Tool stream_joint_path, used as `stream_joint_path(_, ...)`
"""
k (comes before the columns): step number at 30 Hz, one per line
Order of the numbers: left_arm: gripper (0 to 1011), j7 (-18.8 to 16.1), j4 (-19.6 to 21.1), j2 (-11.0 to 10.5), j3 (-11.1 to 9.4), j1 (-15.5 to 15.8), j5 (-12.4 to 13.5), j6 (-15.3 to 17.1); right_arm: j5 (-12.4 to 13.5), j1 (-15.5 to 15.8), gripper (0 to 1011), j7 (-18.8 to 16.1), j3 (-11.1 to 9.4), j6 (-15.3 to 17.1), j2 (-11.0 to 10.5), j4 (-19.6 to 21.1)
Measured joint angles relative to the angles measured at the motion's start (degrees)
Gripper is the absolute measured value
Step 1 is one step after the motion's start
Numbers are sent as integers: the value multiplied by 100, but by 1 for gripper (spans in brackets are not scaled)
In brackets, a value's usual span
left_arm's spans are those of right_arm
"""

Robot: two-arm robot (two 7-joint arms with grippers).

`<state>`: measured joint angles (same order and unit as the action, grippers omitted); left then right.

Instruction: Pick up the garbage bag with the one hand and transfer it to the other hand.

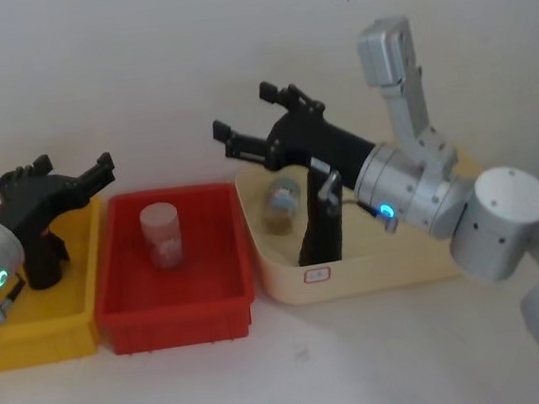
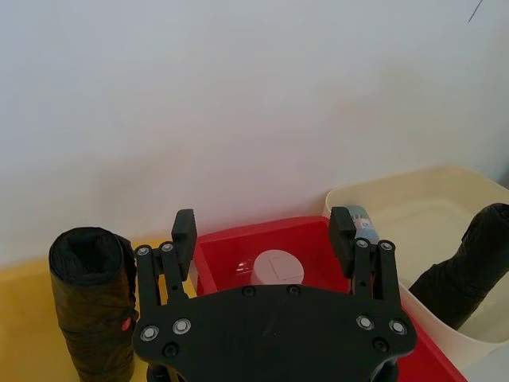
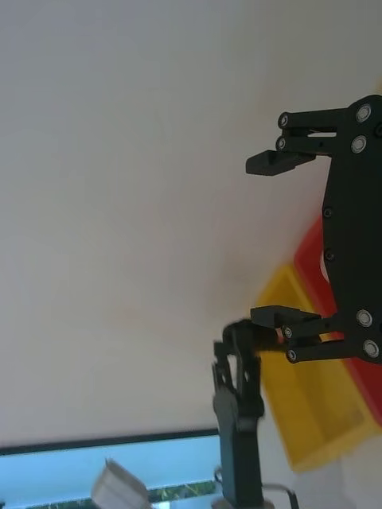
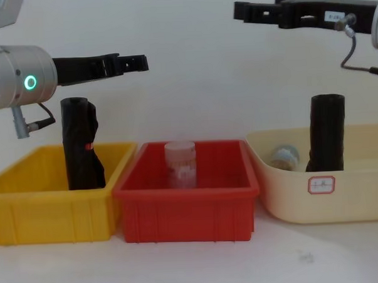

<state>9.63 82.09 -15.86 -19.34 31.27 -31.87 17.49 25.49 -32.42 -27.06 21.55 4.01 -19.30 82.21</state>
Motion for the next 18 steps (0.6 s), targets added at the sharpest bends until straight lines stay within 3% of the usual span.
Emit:
stream_joint_path(7, 1002, 0, 0, 0, 0, 0, 0, 0, -113, 348, 1005, 254, 138, 105, -22, 489)
stream_joint_path(18, 1002, 0, 0, 0, 0, 0, 0, 0, -756, 647, 1004, 1039, 438, 421, 129, 911)
